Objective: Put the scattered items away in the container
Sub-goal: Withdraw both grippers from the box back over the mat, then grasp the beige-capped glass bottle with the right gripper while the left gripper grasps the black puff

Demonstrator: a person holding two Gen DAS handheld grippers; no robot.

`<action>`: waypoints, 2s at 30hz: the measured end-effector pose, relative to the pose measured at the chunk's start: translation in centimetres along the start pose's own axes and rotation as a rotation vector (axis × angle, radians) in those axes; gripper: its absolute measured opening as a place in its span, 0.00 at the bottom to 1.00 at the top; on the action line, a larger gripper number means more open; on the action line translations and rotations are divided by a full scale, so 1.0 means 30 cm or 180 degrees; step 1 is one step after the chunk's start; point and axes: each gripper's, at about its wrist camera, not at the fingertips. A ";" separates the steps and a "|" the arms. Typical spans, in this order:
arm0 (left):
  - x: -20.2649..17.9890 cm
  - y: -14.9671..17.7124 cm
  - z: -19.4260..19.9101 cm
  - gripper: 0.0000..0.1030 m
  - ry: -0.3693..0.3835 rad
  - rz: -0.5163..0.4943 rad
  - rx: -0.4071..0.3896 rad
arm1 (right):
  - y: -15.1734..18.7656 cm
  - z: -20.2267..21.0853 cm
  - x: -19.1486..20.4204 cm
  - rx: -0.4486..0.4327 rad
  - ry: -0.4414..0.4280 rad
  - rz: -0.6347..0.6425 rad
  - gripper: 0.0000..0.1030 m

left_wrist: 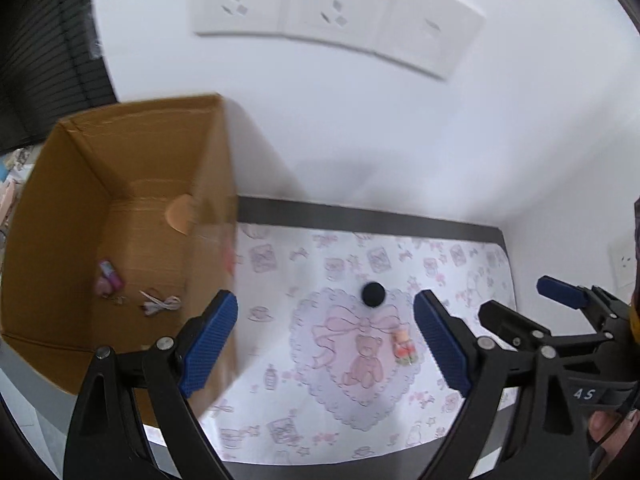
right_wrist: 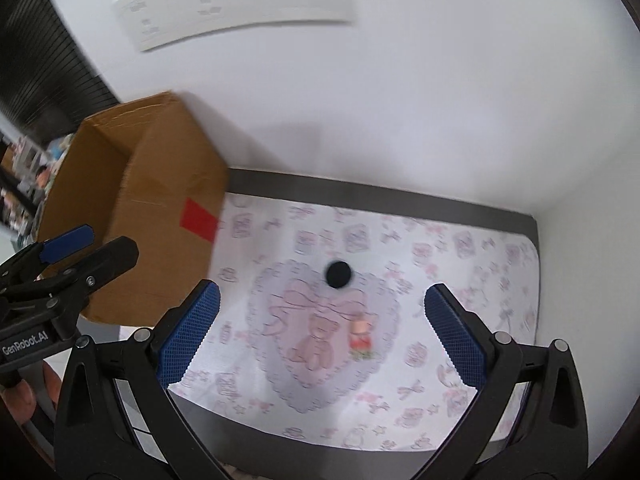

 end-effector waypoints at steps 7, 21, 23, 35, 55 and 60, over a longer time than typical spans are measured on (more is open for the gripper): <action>-0.089 0.068 -0.135 0.87 0.0005 -0.0127 0.0256 | 0.079 -0.057 -0.125 0.0165 0.0050 -0.0163 0.99; -0.160 0.240 -0.466 0.86 -0.0049 -0.0263 0.0842 | 0.274 -0.390 -0.276 0.0864 -0.0040 -0.0254 0.64; -0.160 0.248 -0.493 0.86 -0.0058 -0.0267 0.0895 | 0.292 -0.438 -0.293 0.0952 -0.0058 -0.0238 0.64; -0.201 0.228 -0.629 0.86 -0.0142 -0.0298 0.1094 | 0.330 -0.600 -0.360 0.1249 -0.0169 -0.0203 0.55; -0.414 0.057 -0.776 0.86 -0.0155 -0.0550 0.1028 | 0.176 -0.551 -0.554 0.1029 -0.0164 -0.0383 0.28; -0.433 0.035 -0.807 0.64 -0.0251 -0.0586 0.1043 | 0.162 -0.551 -0.599 0.1020 -0.0179 -0.0437 0.28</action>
Point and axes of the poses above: each gripper's, at about its wrist camera, not at the fingertips, and z roughly against the way its jaws point, x to its left, y to its underside, and after that the axes turned 13 degrees about -y, right-handed
